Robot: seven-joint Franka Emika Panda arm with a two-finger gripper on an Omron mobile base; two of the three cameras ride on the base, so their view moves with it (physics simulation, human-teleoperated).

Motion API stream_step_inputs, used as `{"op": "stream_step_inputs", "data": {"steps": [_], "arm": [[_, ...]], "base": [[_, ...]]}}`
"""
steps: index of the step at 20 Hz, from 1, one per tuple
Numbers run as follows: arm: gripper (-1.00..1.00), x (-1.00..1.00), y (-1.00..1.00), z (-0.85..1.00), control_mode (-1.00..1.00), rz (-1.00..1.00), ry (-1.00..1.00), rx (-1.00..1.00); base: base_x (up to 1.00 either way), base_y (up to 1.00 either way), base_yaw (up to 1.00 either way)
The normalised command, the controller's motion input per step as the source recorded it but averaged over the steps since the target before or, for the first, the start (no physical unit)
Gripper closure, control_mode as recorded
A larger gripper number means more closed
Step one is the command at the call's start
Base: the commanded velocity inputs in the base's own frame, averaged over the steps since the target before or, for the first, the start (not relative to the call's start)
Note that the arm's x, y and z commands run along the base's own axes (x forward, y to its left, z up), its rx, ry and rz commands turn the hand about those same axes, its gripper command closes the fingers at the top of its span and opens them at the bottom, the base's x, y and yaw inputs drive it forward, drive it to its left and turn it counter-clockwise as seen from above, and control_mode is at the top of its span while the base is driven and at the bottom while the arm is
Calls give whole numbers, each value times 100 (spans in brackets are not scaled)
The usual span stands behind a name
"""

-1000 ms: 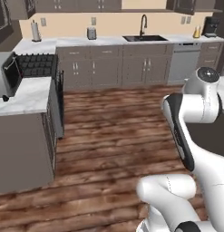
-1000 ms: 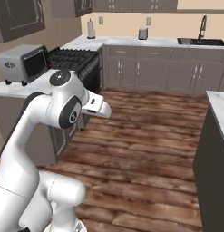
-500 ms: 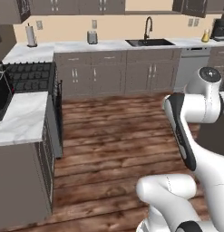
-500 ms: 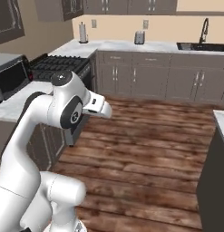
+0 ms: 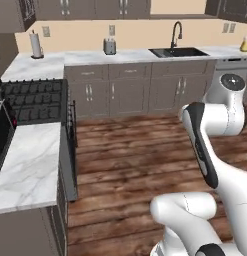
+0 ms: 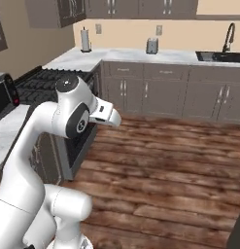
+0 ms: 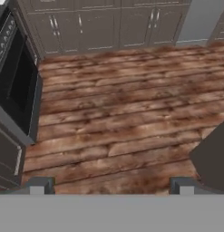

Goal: There is a tray on the dining counter. Grab the cup, mug, and pitcher and place them on the tray. The pitcher may be placed next to the tray if it cannot fit the tray.

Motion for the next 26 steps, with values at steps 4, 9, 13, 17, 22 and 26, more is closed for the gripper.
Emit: {"op": "stream_step_inputs", "data": {"steps": [4,9,13,17,22,26], "arm": [[-100,0,0,0,100,0,0,0],[-100,0,0,0,100,0,0,0],[-100,0,0,0,100,0,0,0],[-100,0,0,0,100,0,0,0],[-100,0,0,0,100,0,0,0],[-100,0,0,0,100,0,0,0]], "base": [[100,64,-4],[100,65,-20],[100,20,-44],[98,-8,-50],[87,-11,-56],[73,0,-63]]}}
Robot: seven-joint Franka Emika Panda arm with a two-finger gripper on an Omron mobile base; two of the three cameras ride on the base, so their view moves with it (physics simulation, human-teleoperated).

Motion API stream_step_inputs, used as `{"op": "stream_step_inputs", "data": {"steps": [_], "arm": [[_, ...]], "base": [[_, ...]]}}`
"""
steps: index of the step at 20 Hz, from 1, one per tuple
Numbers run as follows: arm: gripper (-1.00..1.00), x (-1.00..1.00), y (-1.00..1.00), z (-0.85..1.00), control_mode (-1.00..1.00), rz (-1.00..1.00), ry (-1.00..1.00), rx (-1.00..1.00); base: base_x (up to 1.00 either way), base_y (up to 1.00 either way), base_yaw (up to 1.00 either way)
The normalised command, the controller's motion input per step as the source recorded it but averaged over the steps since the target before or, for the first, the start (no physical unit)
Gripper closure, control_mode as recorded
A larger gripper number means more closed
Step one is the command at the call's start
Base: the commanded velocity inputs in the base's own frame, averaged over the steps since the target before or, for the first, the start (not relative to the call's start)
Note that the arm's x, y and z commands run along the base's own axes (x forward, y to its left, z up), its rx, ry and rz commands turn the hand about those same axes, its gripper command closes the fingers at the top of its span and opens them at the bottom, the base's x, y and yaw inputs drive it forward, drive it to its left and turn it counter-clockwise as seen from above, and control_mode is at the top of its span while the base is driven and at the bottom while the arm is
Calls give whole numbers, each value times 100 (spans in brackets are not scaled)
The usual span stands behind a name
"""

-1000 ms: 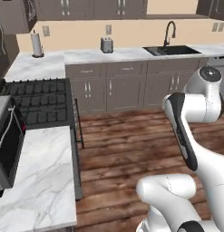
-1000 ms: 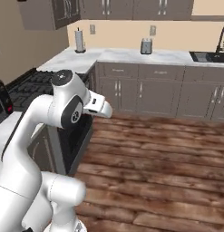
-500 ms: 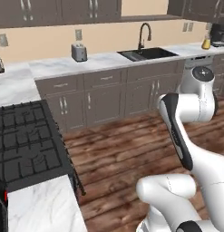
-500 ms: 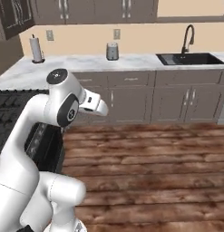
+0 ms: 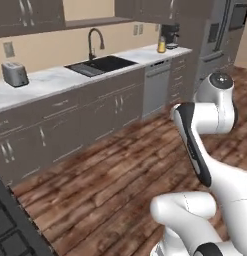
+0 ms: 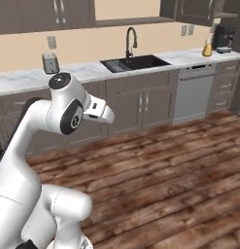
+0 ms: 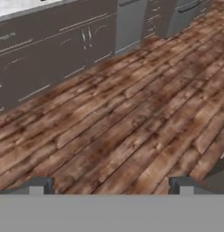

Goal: There is a tray on the dining counter. Grab the cup, mug, and pitcher and place them on the tray. The pitcher may be placed next to the tray if it cannot fit the tray.

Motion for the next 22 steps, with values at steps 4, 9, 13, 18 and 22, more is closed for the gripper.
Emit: {"op": "stream_step_inputs", "data": {"steps": [4,9,13,18,22], "arm": [[-100,0,0,0,100,0,0,0],[-100,0,0,0,100,0,0,0],[-100,0,0,0,100,0,0,0],[-100,0,0,0,100,0,0,0],[-100,0,0,0,100,0,0,0]], "base": [[77,2,-64],[87,12,-60],[98,30,-54],[100,51,-47],[100,44,-43]]}}
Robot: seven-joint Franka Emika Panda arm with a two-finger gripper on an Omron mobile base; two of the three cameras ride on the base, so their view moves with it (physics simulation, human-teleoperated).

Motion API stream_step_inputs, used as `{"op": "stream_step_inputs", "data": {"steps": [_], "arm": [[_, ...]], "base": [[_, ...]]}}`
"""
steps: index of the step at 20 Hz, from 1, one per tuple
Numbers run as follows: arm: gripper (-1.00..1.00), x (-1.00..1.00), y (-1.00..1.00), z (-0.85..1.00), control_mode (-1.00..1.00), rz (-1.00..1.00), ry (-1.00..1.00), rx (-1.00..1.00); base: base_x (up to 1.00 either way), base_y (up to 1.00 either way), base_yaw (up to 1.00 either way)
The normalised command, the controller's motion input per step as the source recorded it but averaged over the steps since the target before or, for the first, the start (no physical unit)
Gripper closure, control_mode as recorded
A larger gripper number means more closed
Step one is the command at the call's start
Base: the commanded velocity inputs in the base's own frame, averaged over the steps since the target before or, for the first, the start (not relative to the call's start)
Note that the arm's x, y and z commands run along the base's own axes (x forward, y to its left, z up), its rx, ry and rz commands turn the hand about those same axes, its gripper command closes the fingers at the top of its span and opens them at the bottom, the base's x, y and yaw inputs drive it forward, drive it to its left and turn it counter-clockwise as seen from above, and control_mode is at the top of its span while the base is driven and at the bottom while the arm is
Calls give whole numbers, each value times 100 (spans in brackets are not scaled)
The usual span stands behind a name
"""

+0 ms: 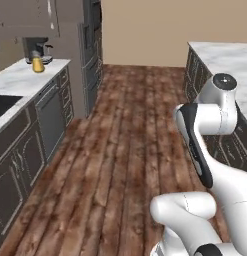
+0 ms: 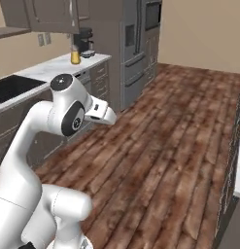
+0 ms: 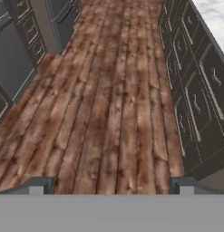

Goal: There is a tray on the dining counter. Grab the cup, mug, and pitcher and place them on the tray. The pitcher may be placed next to the tray if it cannot fit the tray.

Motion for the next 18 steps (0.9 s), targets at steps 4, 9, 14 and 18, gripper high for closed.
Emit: {"op": "stream_step_inputs", "data": {"steps": [4,9,14,18], "arm": [[-100,0,0,0,100,0,0,0],[-100,0,0,0,100,0,0,0],[-100,0,0,0,100,0,0,0],[-100,0,0,0,100,0,0,0]], "base": [[100,36,-37],[100,24,-34],[100,8,-29],[100,0,-22]]}}
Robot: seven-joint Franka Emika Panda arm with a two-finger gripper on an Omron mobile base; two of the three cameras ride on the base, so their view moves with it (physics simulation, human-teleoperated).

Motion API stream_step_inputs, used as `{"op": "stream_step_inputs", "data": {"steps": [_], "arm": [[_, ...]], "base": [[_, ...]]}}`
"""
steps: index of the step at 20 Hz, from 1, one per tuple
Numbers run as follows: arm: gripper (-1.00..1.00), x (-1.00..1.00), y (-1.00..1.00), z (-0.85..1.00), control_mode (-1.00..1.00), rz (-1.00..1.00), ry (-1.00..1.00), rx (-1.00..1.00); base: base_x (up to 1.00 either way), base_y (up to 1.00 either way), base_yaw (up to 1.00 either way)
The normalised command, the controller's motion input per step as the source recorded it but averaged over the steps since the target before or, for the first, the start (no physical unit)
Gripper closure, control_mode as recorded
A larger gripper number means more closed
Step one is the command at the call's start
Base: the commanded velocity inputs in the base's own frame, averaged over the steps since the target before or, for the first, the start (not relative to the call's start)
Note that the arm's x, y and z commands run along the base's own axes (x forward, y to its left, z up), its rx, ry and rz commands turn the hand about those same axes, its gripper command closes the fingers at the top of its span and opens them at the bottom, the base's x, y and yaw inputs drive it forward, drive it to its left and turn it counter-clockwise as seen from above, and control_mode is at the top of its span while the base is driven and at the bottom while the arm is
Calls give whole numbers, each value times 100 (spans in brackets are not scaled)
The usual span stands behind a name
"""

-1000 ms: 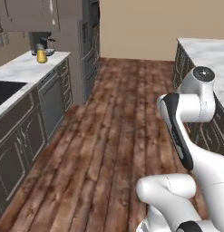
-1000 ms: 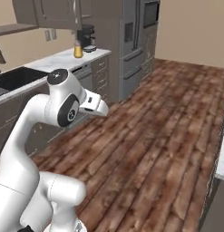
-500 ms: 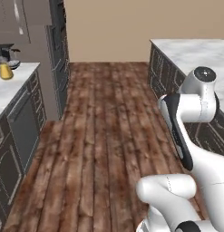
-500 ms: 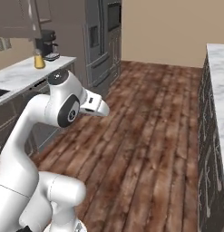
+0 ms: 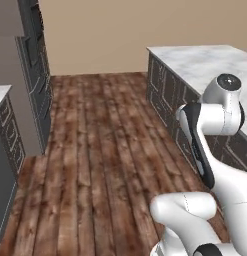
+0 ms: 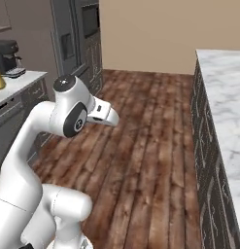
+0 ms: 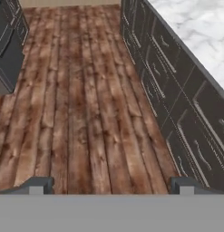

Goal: There is a tray on the dining counter. Grab the cup, mug, and pitcher and place them on the tray. The pitcher may be placed next to the tray if it cannot fit the tray.

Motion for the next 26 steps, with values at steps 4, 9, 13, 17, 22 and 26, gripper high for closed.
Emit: {"op": "stream_step_inputs", "data": {"steps": [4,9,13,17,22,26], "arm": [[-100,0,0,0,100,0,0,0],[-100,0,0,0,100,0,0,0],[-100,0,0,0,100,0,0,0],[-100,0,0,0,100,0,0,0],[-100,0,0,0,100,0,0,0],[-100,0,0,0,100,0,0,0]], "base": [[100,0,-16],[100,0,-1],[100,0,12],[100,0,36],[100,0,50],[96,0,58]]}}
